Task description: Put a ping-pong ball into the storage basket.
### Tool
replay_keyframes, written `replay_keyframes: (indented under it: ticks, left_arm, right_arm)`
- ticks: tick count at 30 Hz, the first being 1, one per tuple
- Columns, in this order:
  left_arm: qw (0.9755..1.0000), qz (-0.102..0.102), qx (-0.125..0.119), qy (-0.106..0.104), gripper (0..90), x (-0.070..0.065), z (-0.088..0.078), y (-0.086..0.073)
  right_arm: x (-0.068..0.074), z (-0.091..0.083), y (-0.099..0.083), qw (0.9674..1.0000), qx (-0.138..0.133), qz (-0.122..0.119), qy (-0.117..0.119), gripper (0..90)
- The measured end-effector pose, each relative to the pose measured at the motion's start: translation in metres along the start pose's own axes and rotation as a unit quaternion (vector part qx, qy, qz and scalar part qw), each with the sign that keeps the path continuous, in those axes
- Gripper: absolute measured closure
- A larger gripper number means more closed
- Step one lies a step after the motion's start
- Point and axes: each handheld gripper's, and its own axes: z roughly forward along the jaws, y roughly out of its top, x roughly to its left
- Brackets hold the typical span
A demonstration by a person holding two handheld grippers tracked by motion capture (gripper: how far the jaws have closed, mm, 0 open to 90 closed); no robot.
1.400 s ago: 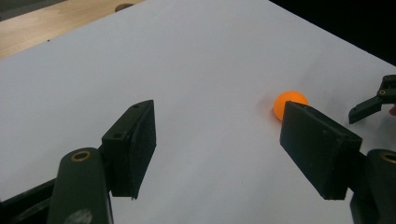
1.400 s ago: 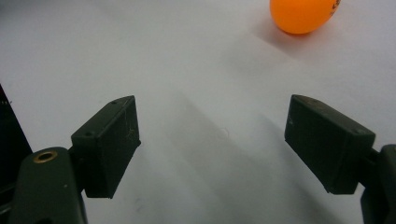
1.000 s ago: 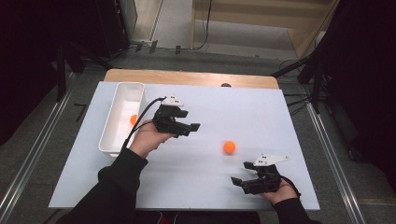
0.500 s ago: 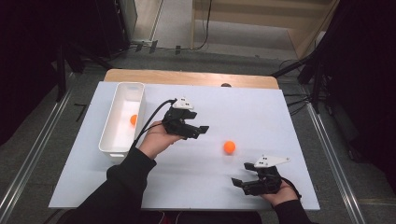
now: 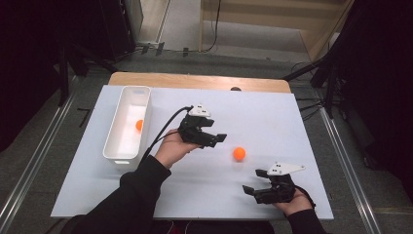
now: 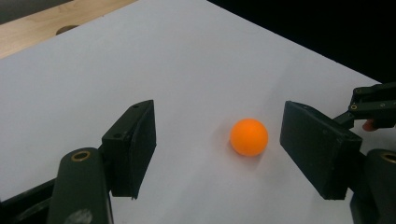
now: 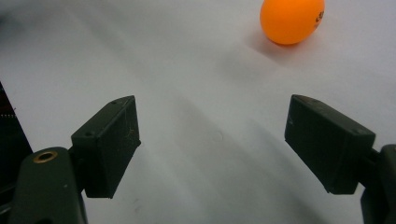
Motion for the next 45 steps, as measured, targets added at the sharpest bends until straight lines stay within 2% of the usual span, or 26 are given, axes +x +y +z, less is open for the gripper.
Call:
replay_keyframes:
  ticks: [8,26,35,45]
  left_arm:
    - [0.9999,-0.003,0.004,-0.009,27.3,-0.005,0.009,-0.002]
    - [0.9998,0.007,0.009,-0.018,27.3,-0.02,0.032,-0.005]
    - [0.9997,0.007,0.012,-0.021,27.3,-0.023,0.043,-0.005]
    - [0.9996,0.015,0.008,-0.022,27.3,-0.023,0.053,0.0]
  right_arm:
    - [-0.006,0.002,0.002,1.0,0.0,0.003,-0.006,16.4]
    - [-0.01,-0.001,0.001,0.9999,-0.001,0.007,-0.013,16.4]
    - [-0.009,-0.001,0.001,0.9999,0.0,0.005,-0.012,16.4]
    - [-0.009,-0.002,0.0,0.9999,-0.001,0.005,-0.012,16.4]
